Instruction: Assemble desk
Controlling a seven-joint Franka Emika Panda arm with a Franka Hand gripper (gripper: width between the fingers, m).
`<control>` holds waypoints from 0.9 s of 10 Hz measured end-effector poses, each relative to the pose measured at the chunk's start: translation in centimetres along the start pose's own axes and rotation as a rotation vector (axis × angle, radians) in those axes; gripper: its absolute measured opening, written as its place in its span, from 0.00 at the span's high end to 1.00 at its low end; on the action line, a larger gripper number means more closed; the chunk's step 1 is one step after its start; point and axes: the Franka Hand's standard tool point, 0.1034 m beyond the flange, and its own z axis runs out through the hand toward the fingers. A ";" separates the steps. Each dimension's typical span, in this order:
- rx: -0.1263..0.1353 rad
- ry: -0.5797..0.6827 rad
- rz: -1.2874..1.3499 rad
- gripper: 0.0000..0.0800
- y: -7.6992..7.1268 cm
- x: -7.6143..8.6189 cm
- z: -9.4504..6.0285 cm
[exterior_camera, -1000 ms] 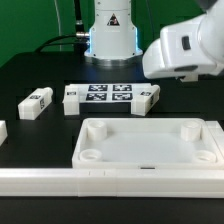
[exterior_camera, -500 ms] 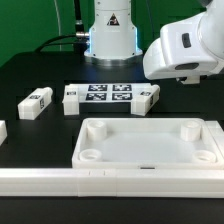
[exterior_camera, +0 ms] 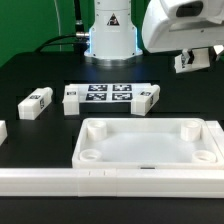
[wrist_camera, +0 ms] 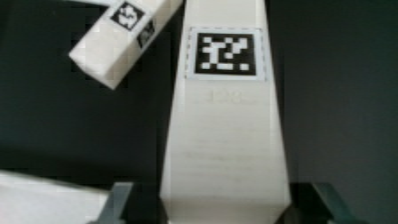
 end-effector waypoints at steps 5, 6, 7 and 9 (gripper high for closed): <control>-0.002 0.359 -0.026 0.64 0.8 1.7 -3.2; -0.002 0.415 -0.026 0.64 1.0 1.9 -4.4; -0.002 0.432 -0.024 0.64 1.1 1.9 -5.1; -0.004 0.616 -0.024 0.64 1.1 3.0 -6.3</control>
Offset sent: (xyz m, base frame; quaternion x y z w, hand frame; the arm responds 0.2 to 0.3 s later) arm 0.0178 -0.0091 0.0180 0.0228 0.1220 -0.0491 0.9911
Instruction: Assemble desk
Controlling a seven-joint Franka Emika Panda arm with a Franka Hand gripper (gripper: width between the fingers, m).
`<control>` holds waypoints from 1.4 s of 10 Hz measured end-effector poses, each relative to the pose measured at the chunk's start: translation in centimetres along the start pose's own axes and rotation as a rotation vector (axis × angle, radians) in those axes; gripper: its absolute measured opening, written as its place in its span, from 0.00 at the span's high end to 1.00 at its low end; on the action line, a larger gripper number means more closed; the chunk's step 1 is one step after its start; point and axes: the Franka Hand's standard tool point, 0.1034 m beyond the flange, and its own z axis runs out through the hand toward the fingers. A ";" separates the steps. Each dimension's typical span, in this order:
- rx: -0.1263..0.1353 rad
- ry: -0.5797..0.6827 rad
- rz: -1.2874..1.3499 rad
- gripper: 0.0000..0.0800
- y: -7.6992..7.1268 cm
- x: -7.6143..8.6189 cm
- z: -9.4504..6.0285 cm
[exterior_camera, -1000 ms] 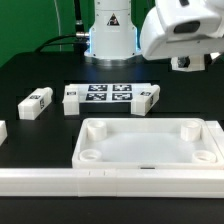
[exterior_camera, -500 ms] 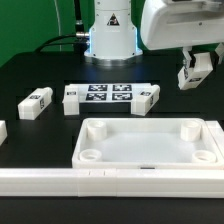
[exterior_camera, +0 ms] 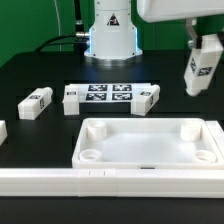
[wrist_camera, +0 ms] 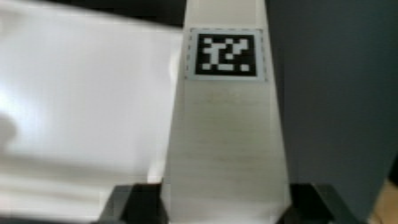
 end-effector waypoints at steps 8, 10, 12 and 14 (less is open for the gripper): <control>-0.029 0.255 -0.087 0.64 2.1 3.9 -1.5; -0.030 0.264 -0.086 0.64 2.2 3.8 -1.3; -0.050 0.342 -0.133 0.64 2.9 5.2 -1.4; -0.063 0.351 -0.185 0.64 3.7 6.8 -0.9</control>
Offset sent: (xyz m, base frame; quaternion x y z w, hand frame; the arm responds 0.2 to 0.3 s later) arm 0.0230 -0.0136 0.0192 -0.0298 0.2009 -0.0648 0.9770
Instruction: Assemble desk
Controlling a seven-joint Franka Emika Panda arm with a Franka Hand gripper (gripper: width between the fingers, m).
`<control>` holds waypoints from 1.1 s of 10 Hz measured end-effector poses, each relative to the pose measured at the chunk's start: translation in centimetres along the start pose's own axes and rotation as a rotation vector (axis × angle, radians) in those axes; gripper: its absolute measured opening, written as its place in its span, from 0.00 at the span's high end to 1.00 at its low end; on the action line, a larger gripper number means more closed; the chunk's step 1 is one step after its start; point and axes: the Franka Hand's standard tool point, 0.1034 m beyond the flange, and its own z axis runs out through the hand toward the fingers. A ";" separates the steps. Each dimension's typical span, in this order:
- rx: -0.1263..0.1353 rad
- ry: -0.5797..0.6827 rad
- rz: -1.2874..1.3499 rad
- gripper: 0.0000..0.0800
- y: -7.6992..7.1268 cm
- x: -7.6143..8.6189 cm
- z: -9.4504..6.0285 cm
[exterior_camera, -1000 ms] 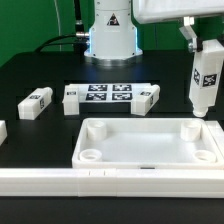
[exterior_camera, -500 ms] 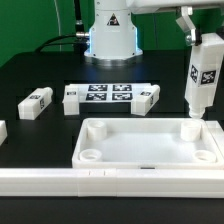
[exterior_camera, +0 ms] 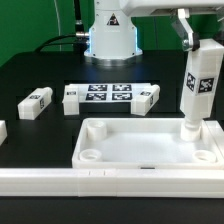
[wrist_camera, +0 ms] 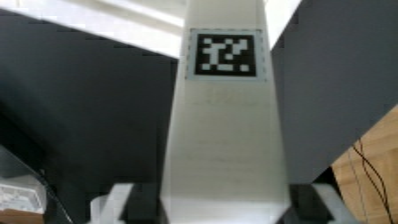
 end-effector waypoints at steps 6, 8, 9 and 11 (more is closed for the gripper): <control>0.003 -0.004 -0.032 0.64 0.0 0.3 0.9; 0.007 -0.004 -0.032 0.64 0.0 1.2 1.3; 0.009 -0.003 -0.030 0.64 -0.2 1.4 1.6; 0.016 -0.011 -0.036 0.64 -1.0 1.0 2.4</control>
Offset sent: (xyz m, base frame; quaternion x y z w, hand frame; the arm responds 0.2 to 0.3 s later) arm 0.0000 0.0000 0.0000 0.0000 0.0000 0.0000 1.0000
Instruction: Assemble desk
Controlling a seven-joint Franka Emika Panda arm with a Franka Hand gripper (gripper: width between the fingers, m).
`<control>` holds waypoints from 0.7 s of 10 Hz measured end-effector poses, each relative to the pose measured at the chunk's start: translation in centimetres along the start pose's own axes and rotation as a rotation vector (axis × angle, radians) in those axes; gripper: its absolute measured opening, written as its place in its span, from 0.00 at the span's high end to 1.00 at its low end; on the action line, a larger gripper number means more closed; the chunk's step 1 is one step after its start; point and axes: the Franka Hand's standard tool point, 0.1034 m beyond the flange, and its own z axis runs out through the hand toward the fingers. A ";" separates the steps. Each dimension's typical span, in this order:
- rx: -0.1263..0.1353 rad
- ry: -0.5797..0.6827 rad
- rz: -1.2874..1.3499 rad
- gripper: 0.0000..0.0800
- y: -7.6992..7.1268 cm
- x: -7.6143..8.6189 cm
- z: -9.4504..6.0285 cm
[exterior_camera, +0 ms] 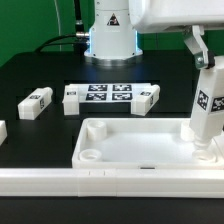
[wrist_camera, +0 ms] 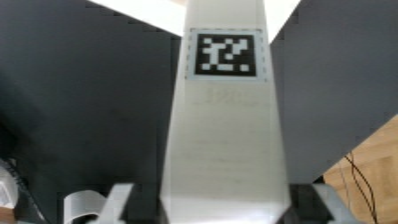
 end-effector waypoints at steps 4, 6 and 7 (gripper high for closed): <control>0.002 0.001 -0.008 0.64 -0.6 -0.5 0.9; 0.003 -0.001 -0.009 0.64 -0.5 -0.4 1.1; 0.004 -0.004 -0.009 0.64 -0.5 -0.5 1.3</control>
Offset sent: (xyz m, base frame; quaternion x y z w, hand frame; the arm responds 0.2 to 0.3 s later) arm 0.0023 -0.0016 -0.0028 -0.0030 0.0028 -0.0046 1.0000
